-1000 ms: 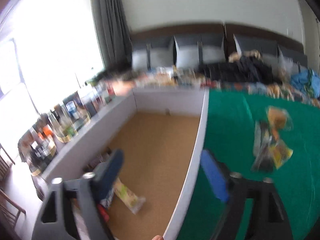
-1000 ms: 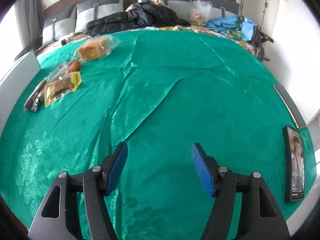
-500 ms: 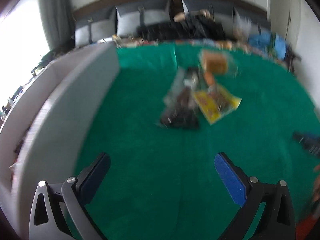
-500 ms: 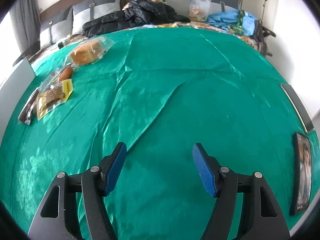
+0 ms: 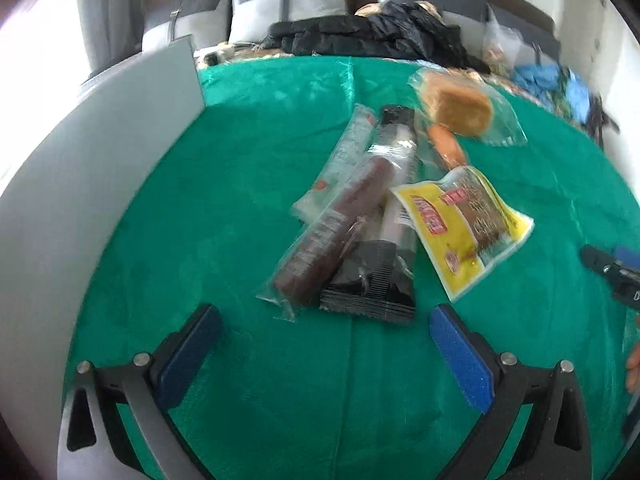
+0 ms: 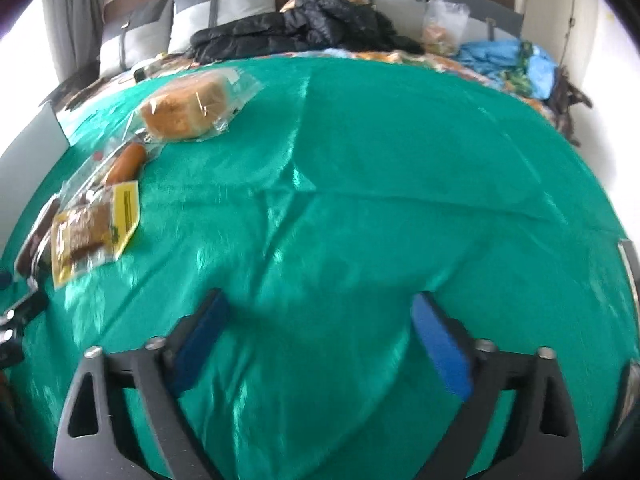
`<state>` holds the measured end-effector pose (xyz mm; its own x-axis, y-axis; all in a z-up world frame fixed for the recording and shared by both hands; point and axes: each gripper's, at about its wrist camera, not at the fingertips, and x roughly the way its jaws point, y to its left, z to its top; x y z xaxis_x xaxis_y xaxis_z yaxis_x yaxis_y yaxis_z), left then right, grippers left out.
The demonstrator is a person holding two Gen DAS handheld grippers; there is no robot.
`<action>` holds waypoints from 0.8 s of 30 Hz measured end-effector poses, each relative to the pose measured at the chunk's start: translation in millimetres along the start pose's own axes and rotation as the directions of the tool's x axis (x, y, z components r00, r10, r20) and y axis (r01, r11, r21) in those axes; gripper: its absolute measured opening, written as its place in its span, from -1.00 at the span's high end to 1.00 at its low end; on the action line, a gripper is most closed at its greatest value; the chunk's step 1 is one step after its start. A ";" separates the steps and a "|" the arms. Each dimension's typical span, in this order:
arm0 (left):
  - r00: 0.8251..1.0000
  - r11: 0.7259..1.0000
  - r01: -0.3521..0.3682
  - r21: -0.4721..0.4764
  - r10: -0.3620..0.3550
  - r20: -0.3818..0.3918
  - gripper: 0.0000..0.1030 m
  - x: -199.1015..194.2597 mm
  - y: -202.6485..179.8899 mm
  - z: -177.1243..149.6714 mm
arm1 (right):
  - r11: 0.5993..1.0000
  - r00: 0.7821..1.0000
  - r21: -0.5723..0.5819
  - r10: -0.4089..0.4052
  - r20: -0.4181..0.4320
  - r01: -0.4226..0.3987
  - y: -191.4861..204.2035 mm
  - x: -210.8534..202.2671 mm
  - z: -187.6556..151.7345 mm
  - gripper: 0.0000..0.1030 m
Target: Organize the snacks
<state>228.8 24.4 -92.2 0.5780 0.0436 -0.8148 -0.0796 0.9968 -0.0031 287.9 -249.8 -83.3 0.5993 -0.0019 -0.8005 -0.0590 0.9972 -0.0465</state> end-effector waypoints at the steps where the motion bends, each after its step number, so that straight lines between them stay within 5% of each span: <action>1: 1.000 1.000 -0.005 -0.003 0.005 0.001 -1.00 1.0 -1.1 0.1 | 1.000 1.000 -0.003 0.002 -0.002 -0.002 0.6 3.9 4.9 -0.92; 24: 1.000 1.000 -0.006 -0.003 0.006 0.002 -1.00 1.0 -2.4 -1.4 | 1.000 1.000 0.002 0.004 -0.007 -0.004 1.4 4.4 7.6 -0.94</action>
<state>228.4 22.0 -93.8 0.5793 0.0503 -0.8136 -0.0860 0.9963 0.0003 296.6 -247.9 -82.4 0.5938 0.0019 -0.8046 -0.0598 0.9973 -0.0418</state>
